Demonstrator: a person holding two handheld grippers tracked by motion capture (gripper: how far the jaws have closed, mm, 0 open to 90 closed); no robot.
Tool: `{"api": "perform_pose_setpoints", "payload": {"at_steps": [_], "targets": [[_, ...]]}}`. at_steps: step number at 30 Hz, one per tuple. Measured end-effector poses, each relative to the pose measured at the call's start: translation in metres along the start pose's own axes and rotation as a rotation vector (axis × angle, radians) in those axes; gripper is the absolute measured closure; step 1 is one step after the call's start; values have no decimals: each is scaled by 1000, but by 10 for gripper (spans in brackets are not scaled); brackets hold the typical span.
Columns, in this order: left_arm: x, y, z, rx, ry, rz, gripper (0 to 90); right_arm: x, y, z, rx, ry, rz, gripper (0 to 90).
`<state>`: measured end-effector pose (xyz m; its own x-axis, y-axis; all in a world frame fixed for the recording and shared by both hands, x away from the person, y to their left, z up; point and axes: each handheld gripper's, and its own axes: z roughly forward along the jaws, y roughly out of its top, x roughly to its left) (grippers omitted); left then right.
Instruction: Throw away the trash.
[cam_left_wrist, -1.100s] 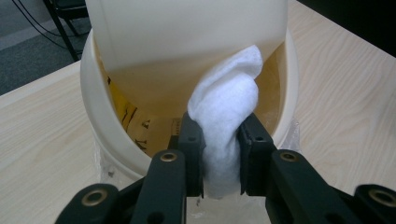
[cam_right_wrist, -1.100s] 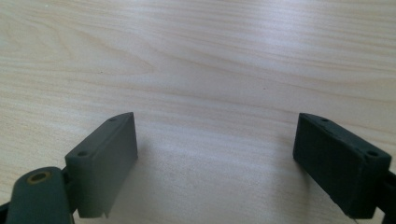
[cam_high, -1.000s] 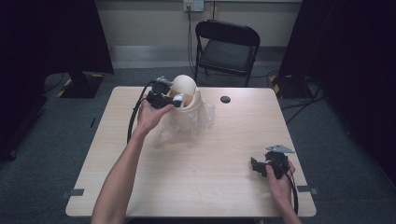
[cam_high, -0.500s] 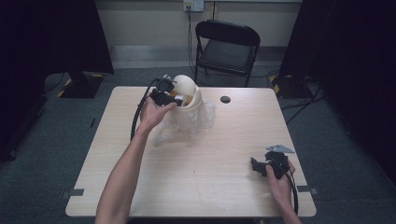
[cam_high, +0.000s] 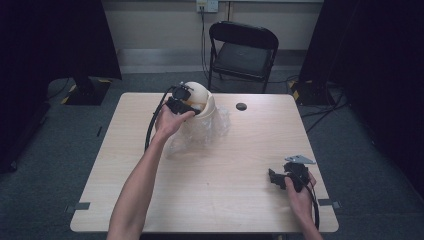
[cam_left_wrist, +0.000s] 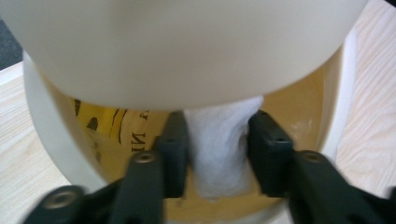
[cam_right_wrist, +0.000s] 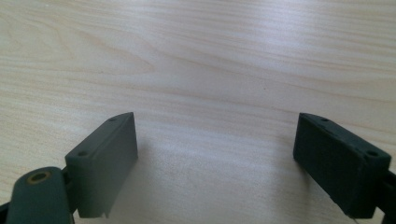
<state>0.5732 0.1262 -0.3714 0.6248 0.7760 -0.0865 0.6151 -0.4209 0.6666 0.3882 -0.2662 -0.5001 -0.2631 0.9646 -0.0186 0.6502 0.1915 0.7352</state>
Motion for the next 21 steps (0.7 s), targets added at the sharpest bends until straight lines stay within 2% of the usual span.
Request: {"api": "perform_pose_setpoints", "payload": {"at_steps": [2, 4, 6, 11, 12, 18, 21], "targets": [[-1, 1, -2, 7, 13, 12, 541, 0, 0, 0, 0, 0, 0, 130], [0, 2, -4, 3, 20, 4, 488, 0, 0, 0, 0, 0, 0, 130], [2, 2, -6, -2, 1, -4, 457, 0, 0, 0, 0, 0, 0, 130], [1, 3, -9, -10, 8, -5, 416, 0, 0, 0, 0, 0, 1, 130], [1, 3, -10, -11, 7, -13, 414, 0, 0, 0, 0, 0, 1, 130], [-1, 3, -19, -35, 11, -1, 417, 0, 0, 0, 0, 0, 0, 130], [-3, 2, -23, -51, 11, 3, 463, 0, 0, 0, 0, 0, 0, 130]]}}
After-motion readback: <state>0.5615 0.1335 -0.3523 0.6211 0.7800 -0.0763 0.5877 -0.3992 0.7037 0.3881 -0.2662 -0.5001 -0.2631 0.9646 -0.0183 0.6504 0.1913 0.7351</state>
